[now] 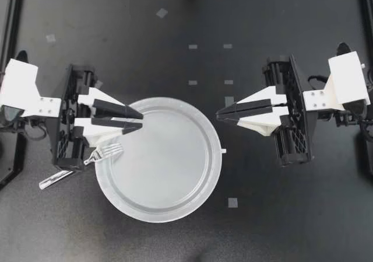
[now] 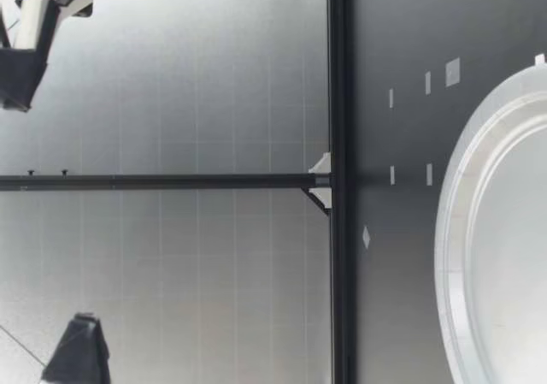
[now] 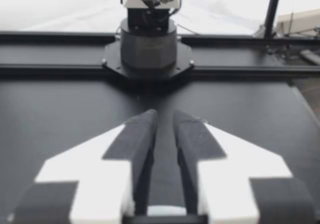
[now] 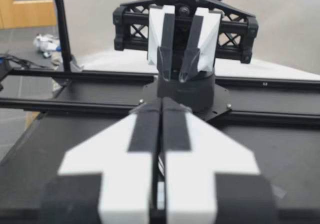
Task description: Pick up the fork and place it on the plate.
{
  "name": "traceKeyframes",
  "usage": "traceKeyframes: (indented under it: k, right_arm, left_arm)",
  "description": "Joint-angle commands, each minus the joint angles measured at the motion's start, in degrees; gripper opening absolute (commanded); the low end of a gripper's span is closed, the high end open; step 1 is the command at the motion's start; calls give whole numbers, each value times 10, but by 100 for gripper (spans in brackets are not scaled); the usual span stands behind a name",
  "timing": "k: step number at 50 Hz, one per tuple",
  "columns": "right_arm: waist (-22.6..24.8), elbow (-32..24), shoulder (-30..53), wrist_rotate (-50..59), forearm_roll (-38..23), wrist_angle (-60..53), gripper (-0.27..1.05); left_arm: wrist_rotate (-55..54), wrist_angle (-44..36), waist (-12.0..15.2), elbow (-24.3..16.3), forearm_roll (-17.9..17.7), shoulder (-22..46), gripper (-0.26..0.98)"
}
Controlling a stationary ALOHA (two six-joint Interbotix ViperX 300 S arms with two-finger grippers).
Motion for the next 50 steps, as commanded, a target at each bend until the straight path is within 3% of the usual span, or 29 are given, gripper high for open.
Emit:
traceKeyframes:
  k: [1,30,50]
  right_arm:
    - [3,-1,-4,18,6,-3,9]
    - [2,7,36,-21,4,4,9]
    - [3,4,27,-17,6,2,9]
  left_arm:
    - [7,-28,3,-5,-1,9,20]
    - [24,-31,4,13,-4,46,20]
    - [-25,-31,4,20,-4,31,20]
